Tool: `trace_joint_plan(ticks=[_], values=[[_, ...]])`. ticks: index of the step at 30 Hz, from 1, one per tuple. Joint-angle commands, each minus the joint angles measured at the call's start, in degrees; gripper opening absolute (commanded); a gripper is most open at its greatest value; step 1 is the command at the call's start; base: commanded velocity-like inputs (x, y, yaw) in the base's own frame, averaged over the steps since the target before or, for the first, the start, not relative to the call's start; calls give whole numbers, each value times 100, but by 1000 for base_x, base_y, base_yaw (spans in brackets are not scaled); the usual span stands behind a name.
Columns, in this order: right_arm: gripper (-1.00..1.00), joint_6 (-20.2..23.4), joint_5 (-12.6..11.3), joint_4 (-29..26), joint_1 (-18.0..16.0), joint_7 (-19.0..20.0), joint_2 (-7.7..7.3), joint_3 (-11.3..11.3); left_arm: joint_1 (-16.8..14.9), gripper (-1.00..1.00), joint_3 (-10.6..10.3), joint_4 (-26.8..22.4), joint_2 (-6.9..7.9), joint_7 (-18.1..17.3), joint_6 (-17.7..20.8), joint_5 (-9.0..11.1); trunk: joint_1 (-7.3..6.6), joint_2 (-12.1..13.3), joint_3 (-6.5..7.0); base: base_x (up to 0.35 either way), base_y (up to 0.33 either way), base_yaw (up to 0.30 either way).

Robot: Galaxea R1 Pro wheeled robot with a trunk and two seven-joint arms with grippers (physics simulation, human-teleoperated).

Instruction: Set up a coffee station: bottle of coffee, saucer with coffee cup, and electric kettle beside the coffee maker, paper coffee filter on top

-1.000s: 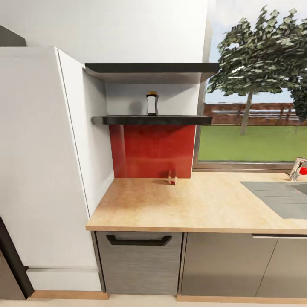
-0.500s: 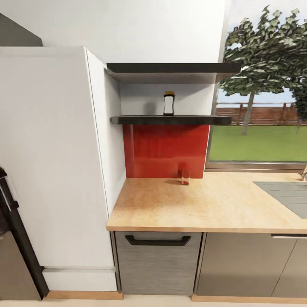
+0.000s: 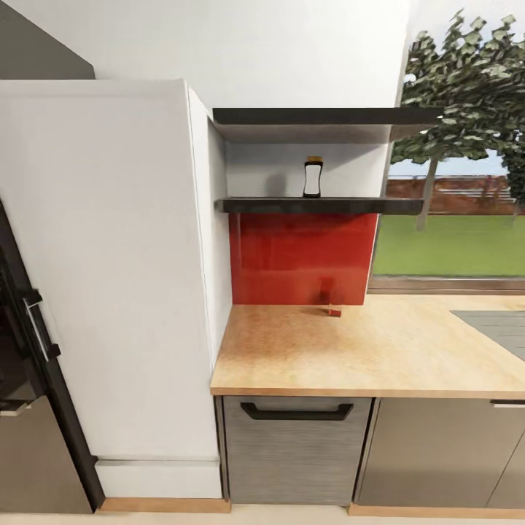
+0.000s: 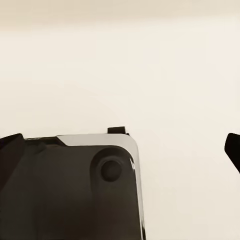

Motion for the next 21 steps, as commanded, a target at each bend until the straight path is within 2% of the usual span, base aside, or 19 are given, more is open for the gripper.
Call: trace_joint_plan(ticks=[1, 7, 10, 12, 14, 17, 18, 21], values=[[100, -28, -39, 13, -3, 10, -1, -4, 4, 100, 15, -3, -3, -53, 7, 60, 2, -2, 0, 0, 50, 0], [100, -35, -39, 13, -3, 10, -12, 0, 4, 100, 15, -2, -4, -53, 7, 60, 2, -2, 0, 0, 10, 0], [100, 48, -81, 13, -3, -34, 26, -4, 4, 100, 12, -18, 116, 1, 15, 80, 2, -2, 0, 0, 0, 0], [100, 338, -21, -82, -14, -189, 15, 30, 4, 100, 22, -14, 166, 7, 16, 61, 2, -2, 0, 0, 0, 0], [100, 744, 78, -587, -26, -423, 13, 56, 4, 100, 23, -12, 171, 7, 20, 58, 2, -2, 0, 0, 0, 0], [100, 1975, 370, -2192, -35, -807, 17, 73, 4, 100, 22, -11, 173, 8, 25, 64, 2, -2, 0, 0, 0, 0], [100, 2225, 402, -2496, -36, -835, 14, 73, 4, 100, 23, -11, 172, 8, 30, 65, 2, -2, 0, 0, 0, 0], [100, 3489, 510, -4494, -38, -963, 15, 67, 4, 100, 21, -10, 156, 8, 49, 58, 2, -2, 0, 0, 0, 0]])
